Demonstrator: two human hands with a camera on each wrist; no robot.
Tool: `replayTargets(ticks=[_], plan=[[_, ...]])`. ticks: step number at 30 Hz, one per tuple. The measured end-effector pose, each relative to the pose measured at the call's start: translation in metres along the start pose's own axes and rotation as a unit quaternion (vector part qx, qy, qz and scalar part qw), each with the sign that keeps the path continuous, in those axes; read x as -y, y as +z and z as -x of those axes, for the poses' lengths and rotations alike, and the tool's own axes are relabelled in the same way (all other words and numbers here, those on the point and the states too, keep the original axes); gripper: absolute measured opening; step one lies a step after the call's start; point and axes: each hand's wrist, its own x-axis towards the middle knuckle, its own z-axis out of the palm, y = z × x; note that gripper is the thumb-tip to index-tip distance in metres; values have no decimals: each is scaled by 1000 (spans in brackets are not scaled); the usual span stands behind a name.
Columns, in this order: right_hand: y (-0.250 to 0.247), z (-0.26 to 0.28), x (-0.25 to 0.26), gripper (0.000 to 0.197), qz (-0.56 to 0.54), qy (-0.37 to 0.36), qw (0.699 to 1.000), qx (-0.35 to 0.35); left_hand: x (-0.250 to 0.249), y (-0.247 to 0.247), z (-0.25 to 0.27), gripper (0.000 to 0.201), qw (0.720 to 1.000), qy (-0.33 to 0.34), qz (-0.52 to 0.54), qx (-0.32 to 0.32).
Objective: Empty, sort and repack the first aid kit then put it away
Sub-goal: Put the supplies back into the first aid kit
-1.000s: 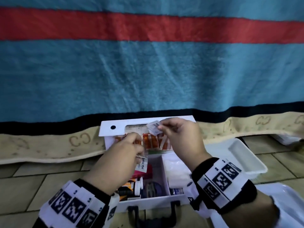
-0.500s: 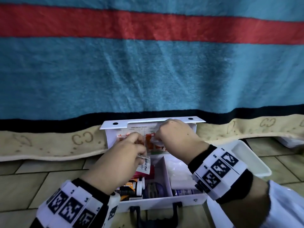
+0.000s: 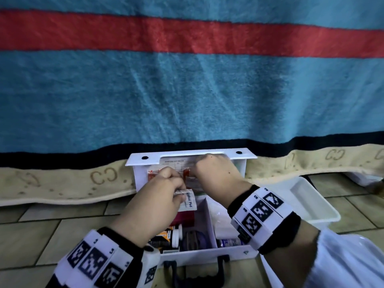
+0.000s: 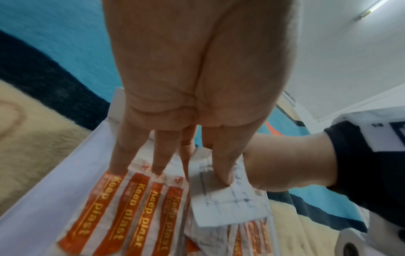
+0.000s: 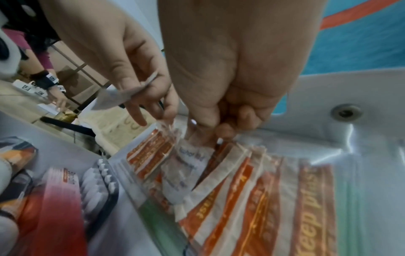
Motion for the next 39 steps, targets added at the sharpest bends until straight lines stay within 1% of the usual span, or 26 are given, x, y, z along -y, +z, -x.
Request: replayTargets(ticks=[1,2,3,4,5,6,7,8,9,10,12,13,15,16,17,19,21,22,24,26,29,31,33,34,36,39], plan=[[4,2,-3,24,-21,-18,999,-33,0,0,-1,5,1000,-4,0,-3],[7,5,-6,24,-53,-39,994,-81,-1,0,-2,5,1000,-6,-1,-7],[9,9,-8,23,-102,-43,984,-139,-2,0,-3,4,1000,-7,-1,-9],[12,15,-10,20,-178,-30,962,-206,-2,-1,-4,3,1000,-10,1,-11],[15,21,-14,19,-273,2,933,-236,-3,-2,-5,5,1000,-14,4,-13],[16,28,-15,19,-369,45,902,-220,-4,-2,-6,9,1000,-18,9,-17],[16,34,-14,21,-469,75,867,-152,-5,-1,-6,11,1000,-20,9,-22],[15,38,-10,26,-545,82,831,-78,-6,-1,-8,12,999,-21,9,-27],[19,39,-5,32,-577,75,812,-35,-8,0,-8,11,999,-24,9,-33],[23,39,0,33,-580,70,811,-25,-10,1,-8,9,999,-27,5,-35],[33,37,6,31,-539,103,834,-53,-14,3,-8,3,999,-36,-18,-31],[37,36,5,32,-514,122,847,-64,-15,3,-8,5,999,-39,-19,-31],[39,36,-4,34,-492,133,859,-59,-15,-1,-6,10,999,-42,14,-31],[37,36,-8,30,-500,133,853,-67,-12,-4,-5,16,999,-43,21,-26],[35,36,-15,26,-511,136,843,-95,-9,-4,-4,25,999,-42,12,-12],[29,33,-27,23,-522,153,817,-192,-3,-2,-2,39,999,-33,-24,24],[23,28,-37,20,-501,165,805,-271,-1,1,-2,41,998,-30,-34,36],[21,24,-40,17,-490,168,807,-283,0,3,-2,43,998,-30,-33,34],[20,19,-42,9,-477,151,825,-264,0,3,-5,45,998,-30,-38,35],[21,18,-42,9,-423,119,870,-226,1,3,-7,46,998,-28,-42,34],[24,17,-46,18,-267,67,952,-134,2,0,-6,43,998,-30,-36,40],[22,16,-49,24,-175,48,980,-86,3,0,-5,42,998,-30,-29,42],[17,15,-51,29,-141,51,987,-59,3,-1,-5,42,998,-33,-24,40],[13,14,-52,28,-129,57,989,-46,3,-1,-5,42,998,-33,-26,38],[4,12,-51,23,-100,64,993,-18,2,-1,-6,40,998,-34,-28,33],[-2,8,-48,14,-88,75,993,9,1,-1,-6,36,999,-32,-33,28]])
